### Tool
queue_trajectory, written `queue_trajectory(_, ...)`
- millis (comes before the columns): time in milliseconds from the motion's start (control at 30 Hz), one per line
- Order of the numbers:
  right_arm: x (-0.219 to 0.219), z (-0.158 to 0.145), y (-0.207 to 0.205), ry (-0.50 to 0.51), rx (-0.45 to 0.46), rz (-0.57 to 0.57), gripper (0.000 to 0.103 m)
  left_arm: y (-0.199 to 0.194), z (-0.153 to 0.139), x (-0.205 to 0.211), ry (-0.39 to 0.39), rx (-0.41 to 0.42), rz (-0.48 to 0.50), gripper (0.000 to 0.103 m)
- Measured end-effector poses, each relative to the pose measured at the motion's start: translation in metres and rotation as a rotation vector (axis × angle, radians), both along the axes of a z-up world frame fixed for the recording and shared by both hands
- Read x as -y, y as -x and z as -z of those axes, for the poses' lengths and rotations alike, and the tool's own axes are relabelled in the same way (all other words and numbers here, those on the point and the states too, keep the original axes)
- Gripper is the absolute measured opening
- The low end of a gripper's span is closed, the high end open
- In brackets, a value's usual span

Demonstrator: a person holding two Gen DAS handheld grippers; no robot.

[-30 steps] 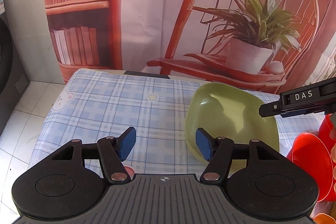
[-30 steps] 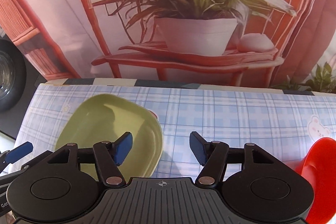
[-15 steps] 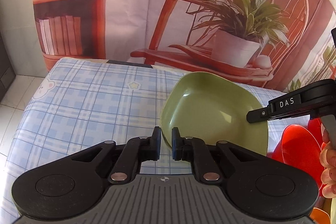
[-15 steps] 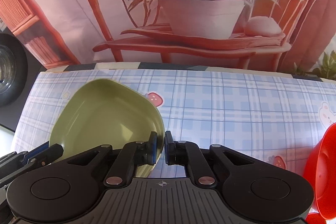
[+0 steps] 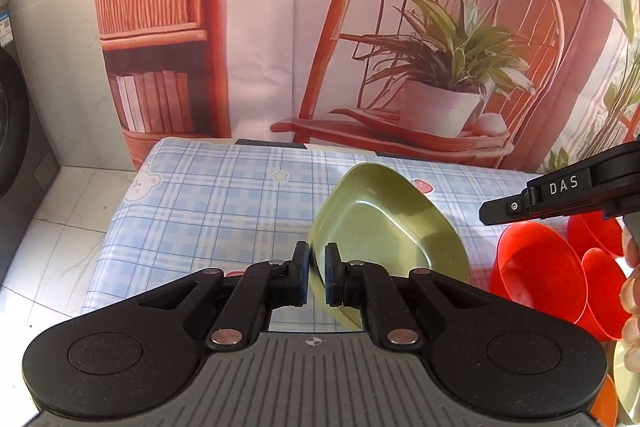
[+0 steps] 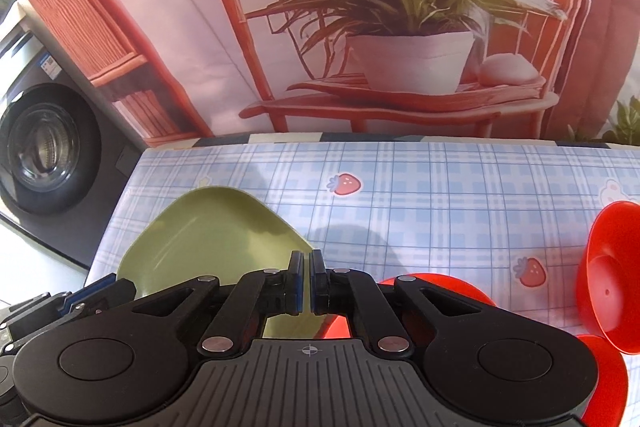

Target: Organize plates and bowls

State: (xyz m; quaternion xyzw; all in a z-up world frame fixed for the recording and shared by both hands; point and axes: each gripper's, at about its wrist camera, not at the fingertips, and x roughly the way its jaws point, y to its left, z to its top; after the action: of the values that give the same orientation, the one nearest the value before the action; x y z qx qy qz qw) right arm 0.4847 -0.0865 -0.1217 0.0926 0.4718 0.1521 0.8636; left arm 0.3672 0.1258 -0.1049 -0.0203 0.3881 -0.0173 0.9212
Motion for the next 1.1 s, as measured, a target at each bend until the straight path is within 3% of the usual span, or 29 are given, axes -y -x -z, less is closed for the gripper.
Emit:
queue_trajectory(100,0.007,0.001,0.003,-0.023,-0.003,0.017,0.005,0.002,0.006,0.003,0.003,-0.024,0.003,0.009)
queue_trajectory(267,0.005,0.013,0.004,0.028,-0.016,0.015,0.012,0.008,0.027,-0.006,0.016,-0.057,-0.046,0.009)
queue_trajectory(500,-0.009,0.02,-0.008,0.049,-0.019,0.005,0.021,0.008,0.02,-0.043,0.223,0.021,-0.096,0.011)
queue_trajectory(633,-0.021,0.033,-0.016,0.071,-0.056,-0.003,0.022,-0.003,0.025,-0.057,0.266,0.014,-0.12,0.026)
queue_trajectory(900,-0.03,0.046,-0.019,0.091,-0.07,-0.009,0.013,-0.005,0.044,-0.055,0.299,-0.009,-0.08,0.028)
queue_trajectory(967,-0.029,0.047,-0.019,0.087,-0.069,-0.006,0.01,-0.006,0.049,-0.05,0.287,-0.025,-0.079,0.028)
queue_trajectory(1033,-0.027,0.047,-0.017,0.079,-0.066,-0.011,0.005,-0.006,0.053,-0.047,0.282,-0.032,-0.078,0.008)
queue_trajectory(1100,-0.026,0.046,-0.015,0.065,-0.059,-0.015,0.003,-0.003,0.053,-0.045,0.265,-0.032,-0.091,0.007)
